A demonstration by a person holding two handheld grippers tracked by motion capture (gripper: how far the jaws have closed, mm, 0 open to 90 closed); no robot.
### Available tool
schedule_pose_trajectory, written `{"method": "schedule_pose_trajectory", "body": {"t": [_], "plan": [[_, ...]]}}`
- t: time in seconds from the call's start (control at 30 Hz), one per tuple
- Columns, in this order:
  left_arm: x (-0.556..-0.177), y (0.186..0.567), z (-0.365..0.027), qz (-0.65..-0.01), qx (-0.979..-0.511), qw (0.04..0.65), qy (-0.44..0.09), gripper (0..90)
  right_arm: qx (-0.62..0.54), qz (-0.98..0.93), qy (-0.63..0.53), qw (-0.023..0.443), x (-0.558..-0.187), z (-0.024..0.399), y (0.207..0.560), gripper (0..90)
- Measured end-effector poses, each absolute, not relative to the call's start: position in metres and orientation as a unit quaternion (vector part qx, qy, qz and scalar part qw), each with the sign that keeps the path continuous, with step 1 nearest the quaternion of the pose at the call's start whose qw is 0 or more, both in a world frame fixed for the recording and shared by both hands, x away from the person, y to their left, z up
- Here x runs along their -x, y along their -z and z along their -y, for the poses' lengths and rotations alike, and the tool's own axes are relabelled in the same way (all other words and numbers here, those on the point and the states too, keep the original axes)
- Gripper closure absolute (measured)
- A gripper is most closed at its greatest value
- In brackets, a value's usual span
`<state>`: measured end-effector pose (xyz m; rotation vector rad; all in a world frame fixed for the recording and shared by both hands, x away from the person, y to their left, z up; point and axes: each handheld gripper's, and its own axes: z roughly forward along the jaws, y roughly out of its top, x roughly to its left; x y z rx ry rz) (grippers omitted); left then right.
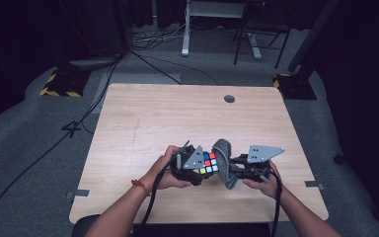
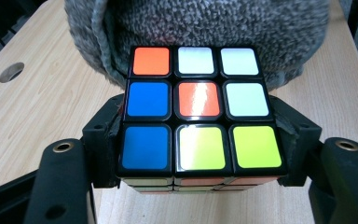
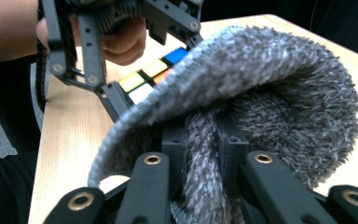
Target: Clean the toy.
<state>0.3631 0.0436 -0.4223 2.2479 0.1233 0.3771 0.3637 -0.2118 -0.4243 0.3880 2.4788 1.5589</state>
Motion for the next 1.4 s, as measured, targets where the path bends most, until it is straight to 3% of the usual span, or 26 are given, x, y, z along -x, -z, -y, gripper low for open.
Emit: {"method": "schedule_pose_trajectory", "body": {"t": [0.23,0.43,0.63,0.93,1.3,1.4], "plan": [[-0.365,0.413,-0.052,-0.06,-0.88,0.448,-0.144,33.5,-0.133,-0.876,-0.459,0.07,-0.37,0.203,0.445,77.7],[-0.37,0.414,-0.057,-0.068,-0.88,0.45,-0.135,33.5,-0.115,-0.868,-0.48,0.059,-0.366,0.206,0.44,77.5],[-0.364,0.421,-0.048,-0.045,-0.891,0.437,-0.116,33.5,-0.106,-0.844,-0.519,0.08,-0.359,0.215,0.423,77.5],[-0.354,0.417,-0.041,-0.023,-0.886,0.453,-0.098,33.5,-0.128,-0.852,-0.498,0.094,-0.365,0.215,0.427,77.6],[-0.373,0.419,-0.061,-0.064,-0.883,0.454,-0.105,33.5,-0.116,-0.858,-0.495,0.068,-0.361,0.204,0.435,77.4],[-0.371,0.425,-0.058,-0.06,-0.888,0.446,-0.097,33.5,-0.11,-0.857,-0.497,0.082,-0.358,0.203,0.43,77.5]]}}
